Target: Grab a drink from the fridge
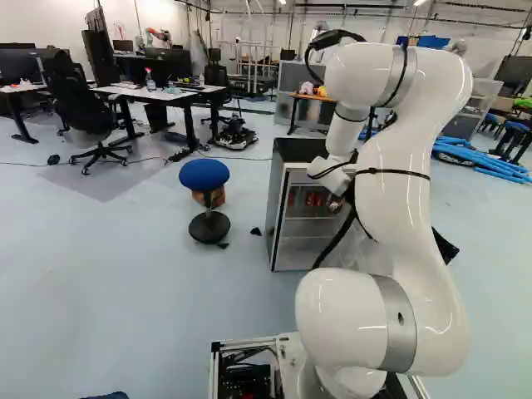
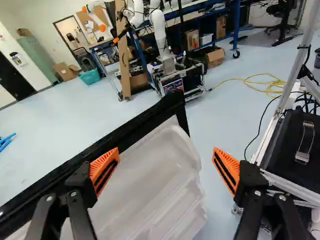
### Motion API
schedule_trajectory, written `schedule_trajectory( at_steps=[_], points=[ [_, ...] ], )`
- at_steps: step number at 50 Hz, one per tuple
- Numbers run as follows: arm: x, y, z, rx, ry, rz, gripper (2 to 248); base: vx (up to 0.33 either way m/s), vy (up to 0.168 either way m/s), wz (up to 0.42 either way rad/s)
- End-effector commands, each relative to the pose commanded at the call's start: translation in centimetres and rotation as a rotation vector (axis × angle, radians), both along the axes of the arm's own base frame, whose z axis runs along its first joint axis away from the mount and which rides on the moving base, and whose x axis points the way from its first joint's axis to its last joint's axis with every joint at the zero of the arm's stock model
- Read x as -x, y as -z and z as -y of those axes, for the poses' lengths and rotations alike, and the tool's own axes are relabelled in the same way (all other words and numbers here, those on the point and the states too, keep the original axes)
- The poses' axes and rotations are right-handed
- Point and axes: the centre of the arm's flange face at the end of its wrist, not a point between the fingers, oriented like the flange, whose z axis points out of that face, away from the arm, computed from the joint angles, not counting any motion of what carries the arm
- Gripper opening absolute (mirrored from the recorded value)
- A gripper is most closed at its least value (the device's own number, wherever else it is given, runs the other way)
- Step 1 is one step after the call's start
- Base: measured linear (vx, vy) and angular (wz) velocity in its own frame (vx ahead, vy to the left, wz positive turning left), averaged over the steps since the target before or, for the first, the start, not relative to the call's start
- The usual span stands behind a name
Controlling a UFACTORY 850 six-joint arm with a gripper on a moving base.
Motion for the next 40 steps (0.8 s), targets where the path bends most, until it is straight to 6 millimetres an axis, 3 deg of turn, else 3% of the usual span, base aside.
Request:
schedule_trajectory(
  at_steps=[40],
  points=[
    [-1.7,-1.3,9.6,0.051,0.133,0.098,247,0.000,0.000,0.000]
  ],
)
